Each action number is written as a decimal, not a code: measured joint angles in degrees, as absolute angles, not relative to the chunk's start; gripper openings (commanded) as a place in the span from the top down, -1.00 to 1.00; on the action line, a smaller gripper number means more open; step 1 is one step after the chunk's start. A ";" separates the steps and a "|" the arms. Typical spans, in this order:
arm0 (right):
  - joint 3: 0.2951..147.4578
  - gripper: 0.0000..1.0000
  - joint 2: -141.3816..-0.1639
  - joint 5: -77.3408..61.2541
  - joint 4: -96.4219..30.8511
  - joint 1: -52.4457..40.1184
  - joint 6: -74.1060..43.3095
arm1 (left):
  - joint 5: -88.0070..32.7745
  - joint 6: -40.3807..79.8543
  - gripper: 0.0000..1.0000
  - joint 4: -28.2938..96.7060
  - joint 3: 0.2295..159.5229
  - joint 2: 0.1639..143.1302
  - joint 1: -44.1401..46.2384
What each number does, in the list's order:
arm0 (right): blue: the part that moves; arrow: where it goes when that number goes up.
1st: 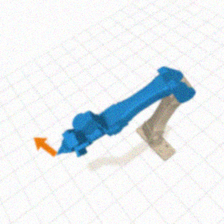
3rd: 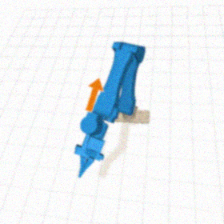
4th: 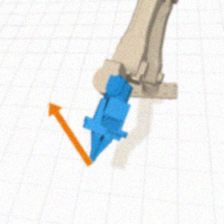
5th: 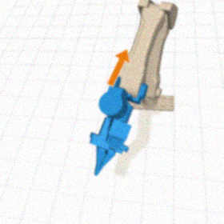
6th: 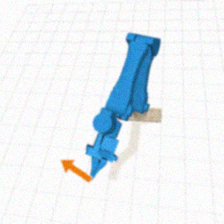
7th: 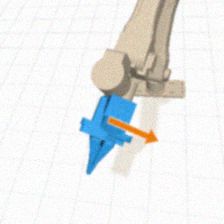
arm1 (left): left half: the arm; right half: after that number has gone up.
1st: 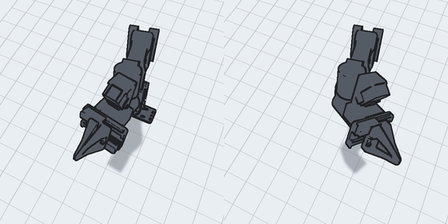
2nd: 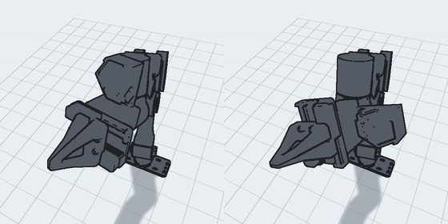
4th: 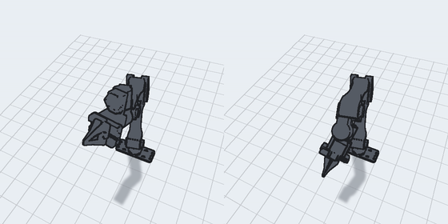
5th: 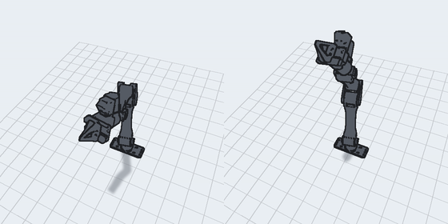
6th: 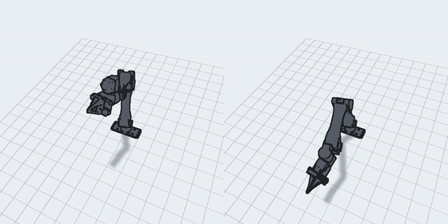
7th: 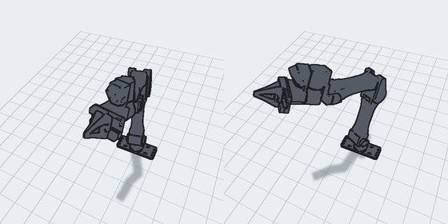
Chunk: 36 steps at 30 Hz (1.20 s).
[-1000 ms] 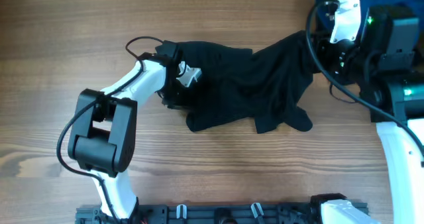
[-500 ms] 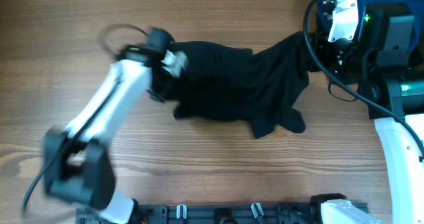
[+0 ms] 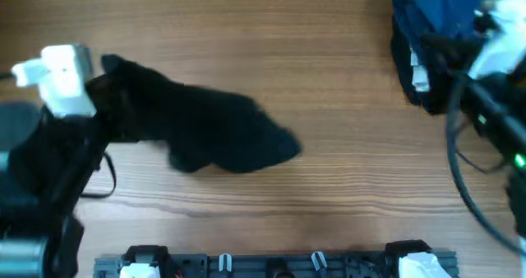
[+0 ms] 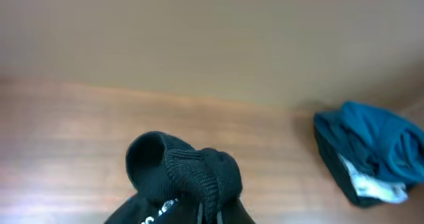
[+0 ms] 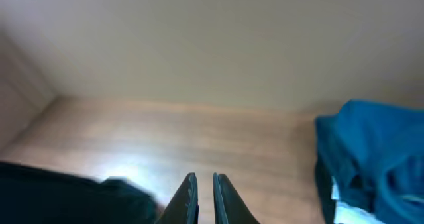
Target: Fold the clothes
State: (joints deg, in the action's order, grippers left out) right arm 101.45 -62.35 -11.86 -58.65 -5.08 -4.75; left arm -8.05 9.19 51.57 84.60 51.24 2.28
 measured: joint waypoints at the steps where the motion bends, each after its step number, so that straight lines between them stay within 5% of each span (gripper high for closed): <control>1: 102.30 0.81 -61.25 -11.62 -59.48 -5.08 -5.15 | -7.44 9.50 0.92 51.33 84.60 50.00 2.22; 8: 102.28 0.12 -67.79 -19.66 -70.22 -5.04 -8.95 | -7.33 10.44 0.92 50.96 84.62 51.64 2.22; 13: 100.25 -0.30 -83.40 -25.74 -78.89 -6.87 0.05 | -7.33 10.46 0.92 50.96 84.60 55.70 2.22; 21: 85.19 -0.43 -100.71 -26.52 -67.26 -19.51 8.91 | -7.33 10.44 0.92 50.54 84.60 59.70 2.22; 27: 77.08 -0.46 -103.53 -19.88 -51.66 -29.36 9.34 | -7.33 10.44 0.92 49.93 84.60 63.09 2.17; 36: 75.46 -0.43 -108.97 -11.99 -45.91 -39.46 13.50 | -7.09 10.44 0.92 49.25 84.60 63.92 2.17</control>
